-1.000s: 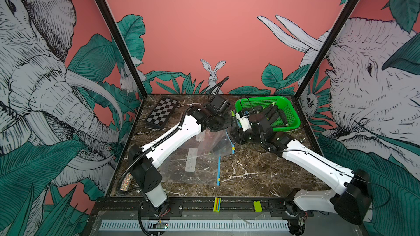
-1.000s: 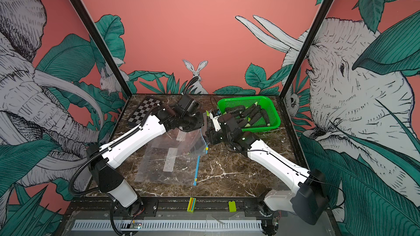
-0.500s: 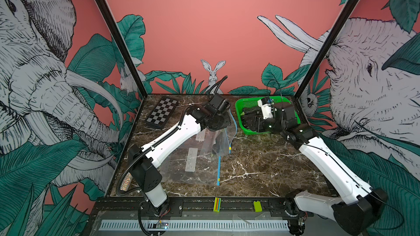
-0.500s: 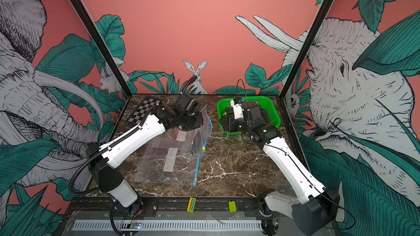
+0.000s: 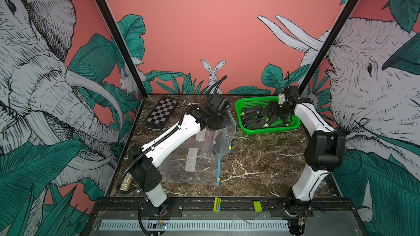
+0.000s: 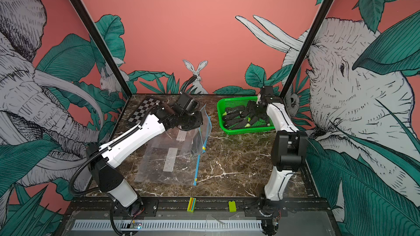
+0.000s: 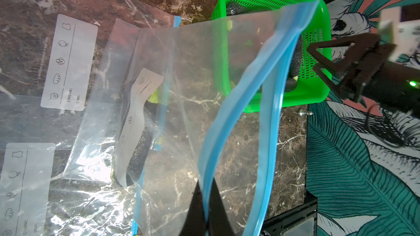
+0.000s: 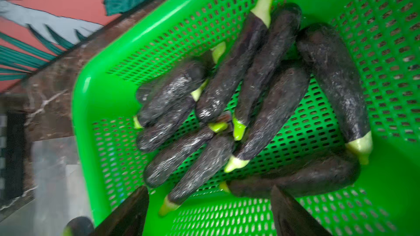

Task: Place the eggplant in a zip-top bag and seal the zipper
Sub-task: Pick up the eggplant from the basket.

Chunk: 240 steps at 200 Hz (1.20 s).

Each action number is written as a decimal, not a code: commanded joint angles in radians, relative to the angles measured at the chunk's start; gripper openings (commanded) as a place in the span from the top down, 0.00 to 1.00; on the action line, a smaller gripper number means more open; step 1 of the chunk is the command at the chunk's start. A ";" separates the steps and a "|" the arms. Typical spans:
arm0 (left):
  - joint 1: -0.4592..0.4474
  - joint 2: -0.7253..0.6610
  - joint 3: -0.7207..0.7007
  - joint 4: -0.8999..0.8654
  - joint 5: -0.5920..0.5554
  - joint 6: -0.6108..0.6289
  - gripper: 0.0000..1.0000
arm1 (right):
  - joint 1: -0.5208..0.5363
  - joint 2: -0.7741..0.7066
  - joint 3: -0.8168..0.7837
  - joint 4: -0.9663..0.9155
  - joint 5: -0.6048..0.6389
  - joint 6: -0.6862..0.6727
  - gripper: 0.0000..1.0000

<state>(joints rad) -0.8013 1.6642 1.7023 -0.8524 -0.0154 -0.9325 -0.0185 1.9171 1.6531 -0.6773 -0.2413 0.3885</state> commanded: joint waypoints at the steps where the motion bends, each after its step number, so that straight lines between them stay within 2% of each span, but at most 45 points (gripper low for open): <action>1: 0.006 -0.054 -0.019 0.011 -0.021 -0.011 1.00 | -0.001 0.093 0.091 -0.080 0.078 -0.029 0.20; 55: 0.007 -0.060 -0.023 0.007 -0.018 -0.012 1.00 | -0.006 0.272 0.218 -0.114 0.203 -0.039 0.21; 121: 0.007 -0.047 -0.023 0.007 -0.013 -0.010 1.00 | -0.017 0.385 0.283 -0.131 0.237 -0.061 0.29; 144: 0.008 -0.045 -0.023 0.007 -0.011 -0.009 1.00 | -0.023 0.406 0.278 -0.123 0.229 -0.072 0.42; 168: 0.010 -0.043 -0.023 0.009 -0.009 -0.010 1.00 | -0.029 0.407 0.255 -0.094 0.208 -0.079 0.47; 200: 0.011 -0.043 -0.023 0.007 -0.007 -0.011 1.00 | -0.031 0.340 0.201 -0.047 0.180 -0.089 0.69; 240: 0.010 -0.041 -0.024 0.012 -0.003 -0.016 1.00 | -0.032 0.186 0.154 -0.029 0.128 -0.105 0.75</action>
<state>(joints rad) -0.7948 1.6535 1.6913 -0.8433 -0.0158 -0.9344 -0.0540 2.2147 1.8286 -0.7071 -0.0715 0.3084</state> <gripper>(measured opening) 0.047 0.322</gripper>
